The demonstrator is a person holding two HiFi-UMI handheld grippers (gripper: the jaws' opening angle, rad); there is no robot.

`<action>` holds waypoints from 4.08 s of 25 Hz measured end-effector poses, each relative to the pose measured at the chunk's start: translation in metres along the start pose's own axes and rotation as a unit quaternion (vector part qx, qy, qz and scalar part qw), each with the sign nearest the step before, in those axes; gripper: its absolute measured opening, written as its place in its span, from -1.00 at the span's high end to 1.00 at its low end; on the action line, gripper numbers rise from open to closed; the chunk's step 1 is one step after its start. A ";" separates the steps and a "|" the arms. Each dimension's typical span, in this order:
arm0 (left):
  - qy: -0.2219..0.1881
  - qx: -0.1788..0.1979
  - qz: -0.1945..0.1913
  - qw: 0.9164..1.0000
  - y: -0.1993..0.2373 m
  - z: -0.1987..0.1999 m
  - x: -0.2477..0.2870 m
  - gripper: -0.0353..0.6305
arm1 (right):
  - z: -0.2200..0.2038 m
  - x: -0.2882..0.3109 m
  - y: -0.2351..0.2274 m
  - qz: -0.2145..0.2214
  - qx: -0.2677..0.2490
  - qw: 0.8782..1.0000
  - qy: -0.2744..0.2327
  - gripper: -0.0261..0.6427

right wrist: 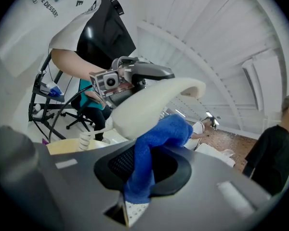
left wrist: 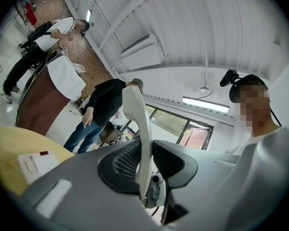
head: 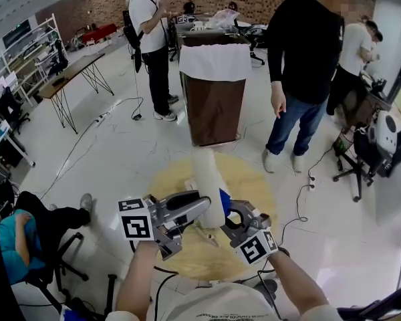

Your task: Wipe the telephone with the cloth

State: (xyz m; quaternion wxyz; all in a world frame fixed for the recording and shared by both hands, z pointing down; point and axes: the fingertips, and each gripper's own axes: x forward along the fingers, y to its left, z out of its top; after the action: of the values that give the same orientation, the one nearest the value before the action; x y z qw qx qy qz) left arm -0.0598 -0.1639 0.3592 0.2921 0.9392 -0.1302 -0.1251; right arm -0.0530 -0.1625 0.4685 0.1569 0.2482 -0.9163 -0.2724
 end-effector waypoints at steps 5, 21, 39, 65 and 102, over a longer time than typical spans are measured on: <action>-0.009 0.000 0.004 1.000 0.005 0.006 0.000 0.67 | -0.010 0.000 0.020 0.009 0.021 1.000 0.008 0.71; -0.012 -0.025 0.046 0.999 0.031 -0.014 -0.020 0.67 | -0.037 -0.020 0.015 -0.049 0.124 0.990 0.036 0.71; -0.039 -0.202 0.141 0.969 0.200 -0.145 -0.048 0.67 | -0.015 -0.040 -0.017 -0.080 0.177 0.981 0.024 0.71; -0.051 -0.279 0.193 0.939 0.259 -0.181 -0.060 0.60 | -0.039 -0.028 -0.004 -0.066 0.230 0.970 0.046 0.71; -0.107 0.197 0.384 0.896 -0.023 -0.083 -0.010 0.89 | 0.033 -0.090 -0.020 -0.065 0.329 0.942 -0.021 0.72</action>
State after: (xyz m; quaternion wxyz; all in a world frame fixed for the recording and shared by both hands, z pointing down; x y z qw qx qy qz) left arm -0.0395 -0.0997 0.4137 0.1106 0.8353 -0.5334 -0.0746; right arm 0.0149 -0.1145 0.4171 0.0286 0.3394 -0.9397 0.0296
